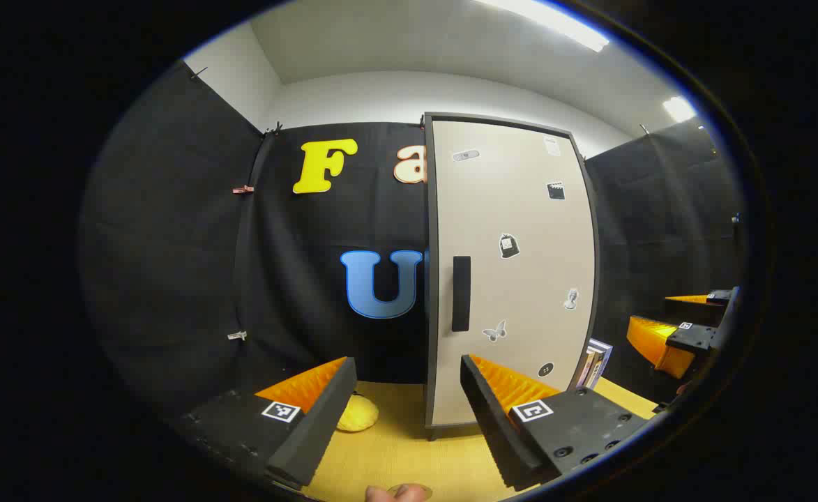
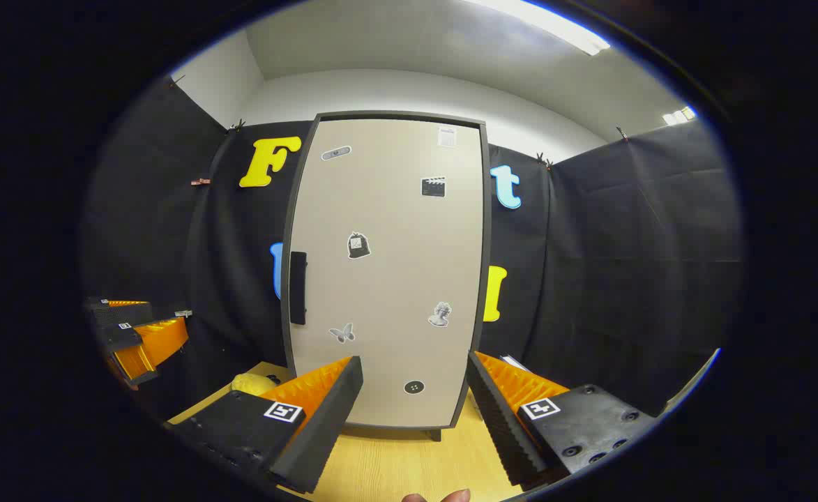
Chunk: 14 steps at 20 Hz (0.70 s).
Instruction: Open the cabinet door with the right hand, grasp the bottle in the cabinet with the left hand and place it on the coaster, then close the cabinet door with the right hand.
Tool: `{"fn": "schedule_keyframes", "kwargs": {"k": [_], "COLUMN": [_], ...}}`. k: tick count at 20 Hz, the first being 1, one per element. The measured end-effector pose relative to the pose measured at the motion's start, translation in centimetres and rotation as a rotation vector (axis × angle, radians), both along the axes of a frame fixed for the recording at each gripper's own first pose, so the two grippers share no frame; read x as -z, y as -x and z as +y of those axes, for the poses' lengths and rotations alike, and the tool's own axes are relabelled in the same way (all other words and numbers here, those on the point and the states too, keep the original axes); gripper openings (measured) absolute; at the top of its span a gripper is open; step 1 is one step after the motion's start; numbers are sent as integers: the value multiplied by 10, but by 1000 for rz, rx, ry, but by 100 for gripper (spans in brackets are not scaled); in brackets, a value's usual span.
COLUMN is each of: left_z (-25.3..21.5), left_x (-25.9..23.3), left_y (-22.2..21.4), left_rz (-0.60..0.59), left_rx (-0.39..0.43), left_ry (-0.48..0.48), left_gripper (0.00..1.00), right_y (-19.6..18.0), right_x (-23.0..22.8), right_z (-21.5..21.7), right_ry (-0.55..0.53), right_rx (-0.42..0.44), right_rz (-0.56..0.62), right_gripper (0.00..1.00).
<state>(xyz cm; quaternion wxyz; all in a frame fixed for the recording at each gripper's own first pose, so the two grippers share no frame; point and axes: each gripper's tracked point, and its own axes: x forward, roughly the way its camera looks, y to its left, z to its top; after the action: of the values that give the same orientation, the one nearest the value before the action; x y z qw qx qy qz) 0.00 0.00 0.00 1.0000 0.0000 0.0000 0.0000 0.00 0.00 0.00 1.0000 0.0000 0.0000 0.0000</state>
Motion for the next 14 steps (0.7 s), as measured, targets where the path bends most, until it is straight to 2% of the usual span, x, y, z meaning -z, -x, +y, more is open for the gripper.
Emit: {"fn": "schedule_keyframes", "kwargs": {"k": [5, 14], "left_z": [6, 3], "left_x": [-1, -4], "left_y": [-10, -16], "left_rz": [18, 2], "left_rx": [-22, -22], "left_ry": [-13, -9], "left_gripper": [95, 95], "right_y": [-4, -12], "right_x": [-1, 0], "right_z": [4, 0], "right_ry": [7, -51], "right_rx": [-17, -13], "right_rz": [3, 11], "right_gripper": [97, 98]}}
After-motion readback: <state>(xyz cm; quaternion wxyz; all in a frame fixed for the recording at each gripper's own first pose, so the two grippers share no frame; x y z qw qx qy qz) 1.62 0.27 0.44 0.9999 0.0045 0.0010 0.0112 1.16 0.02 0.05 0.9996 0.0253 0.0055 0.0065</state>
